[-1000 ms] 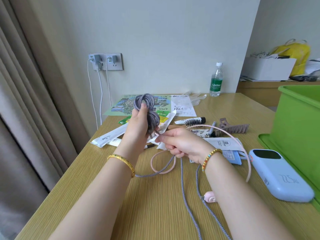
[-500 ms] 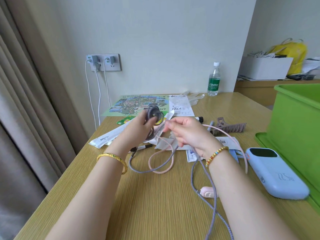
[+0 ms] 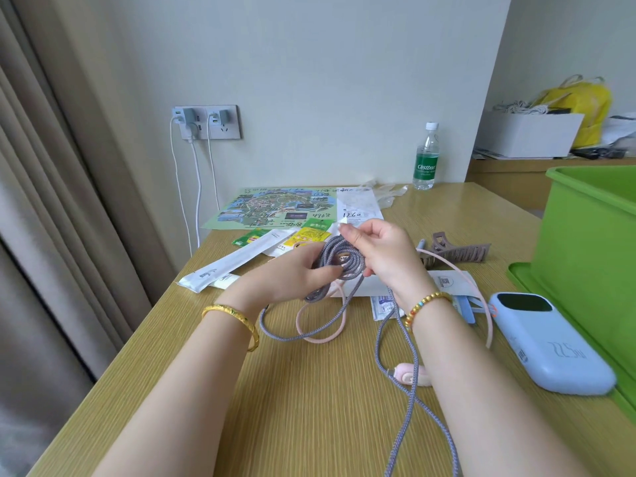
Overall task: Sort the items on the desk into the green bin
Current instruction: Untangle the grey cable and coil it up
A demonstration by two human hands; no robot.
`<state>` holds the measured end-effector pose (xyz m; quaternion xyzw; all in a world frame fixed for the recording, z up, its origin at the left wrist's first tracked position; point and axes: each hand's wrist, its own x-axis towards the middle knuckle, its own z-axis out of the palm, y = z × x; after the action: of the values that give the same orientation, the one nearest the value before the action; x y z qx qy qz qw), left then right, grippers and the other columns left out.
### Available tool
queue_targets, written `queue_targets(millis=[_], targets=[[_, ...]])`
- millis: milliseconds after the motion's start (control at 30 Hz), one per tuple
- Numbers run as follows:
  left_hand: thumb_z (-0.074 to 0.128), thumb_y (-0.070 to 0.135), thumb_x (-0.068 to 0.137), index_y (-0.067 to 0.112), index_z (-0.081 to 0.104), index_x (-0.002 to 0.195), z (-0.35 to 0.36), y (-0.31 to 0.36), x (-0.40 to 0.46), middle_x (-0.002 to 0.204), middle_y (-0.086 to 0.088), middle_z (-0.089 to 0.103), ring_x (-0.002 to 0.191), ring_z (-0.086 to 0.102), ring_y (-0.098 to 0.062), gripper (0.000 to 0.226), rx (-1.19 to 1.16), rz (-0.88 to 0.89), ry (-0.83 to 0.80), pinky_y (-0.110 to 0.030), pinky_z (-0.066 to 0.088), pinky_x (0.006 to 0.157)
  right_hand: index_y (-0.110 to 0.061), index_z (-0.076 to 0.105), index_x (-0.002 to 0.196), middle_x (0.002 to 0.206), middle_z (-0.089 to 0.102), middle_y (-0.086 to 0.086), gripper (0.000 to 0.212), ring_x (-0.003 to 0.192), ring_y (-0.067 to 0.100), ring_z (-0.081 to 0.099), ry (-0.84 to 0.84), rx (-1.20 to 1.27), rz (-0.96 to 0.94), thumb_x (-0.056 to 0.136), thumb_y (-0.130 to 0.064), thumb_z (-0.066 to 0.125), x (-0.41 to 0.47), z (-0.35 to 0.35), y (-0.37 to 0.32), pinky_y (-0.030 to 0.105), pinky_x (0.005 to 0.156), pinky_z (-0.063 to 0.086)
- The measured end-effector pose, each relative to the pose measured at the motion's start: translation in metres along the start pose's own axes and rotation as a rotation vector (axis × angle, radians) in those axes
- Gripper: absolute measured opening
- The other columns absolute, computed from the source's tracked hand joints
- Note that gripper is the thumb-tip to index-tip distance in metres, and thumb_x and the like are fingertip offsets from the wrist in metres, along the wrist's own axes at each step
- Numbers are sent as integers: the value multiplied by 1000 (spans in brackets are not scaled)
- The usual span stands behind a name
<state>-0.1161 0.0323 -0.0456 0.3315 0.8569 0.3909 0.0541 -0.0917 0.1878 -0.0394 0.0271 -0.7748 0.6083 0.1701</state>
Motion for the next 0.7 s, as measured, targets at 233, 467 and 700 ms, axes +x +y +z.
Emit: queue_targets(millis=[233, 467, 700], targets=[[40, 30, 98, 22, 50, 71, 0, 4, 1, 57, 13, 57, 49, 45, 2, 30, -38, -11, 148, -10, 35, 48, 3, 59, 108, 34, 26, -14, 59, 32, 5, 27, -133, 83, 172, 83, -50, 58, -1, -2, 3, 21, 43, 35], [34, 42, 98, 24, 60, 65, -8, 0, 1, 52, 16, 62, 45, 48, 1, 45, -44, -67, 266, -10, 39, 51, -13, 59, 89, 52, 39, -8, 8, 36, 2, 34, -98, 352, 127, 89, -22, 60, 2, -5, -1, 17, 39, 35], [27, 40, 100, 13, 54, 75, -26, -11, 9, 51, 6, 59, 39, 48, -9, 46, -822, -233, 431, -12, 35, 36, -11, 64, 83, 50, 39, -8, 22, 35, 4, 31, -257, 268, 119, 96, -16, 47, -3, -2, 3, 14, 37, 29]])
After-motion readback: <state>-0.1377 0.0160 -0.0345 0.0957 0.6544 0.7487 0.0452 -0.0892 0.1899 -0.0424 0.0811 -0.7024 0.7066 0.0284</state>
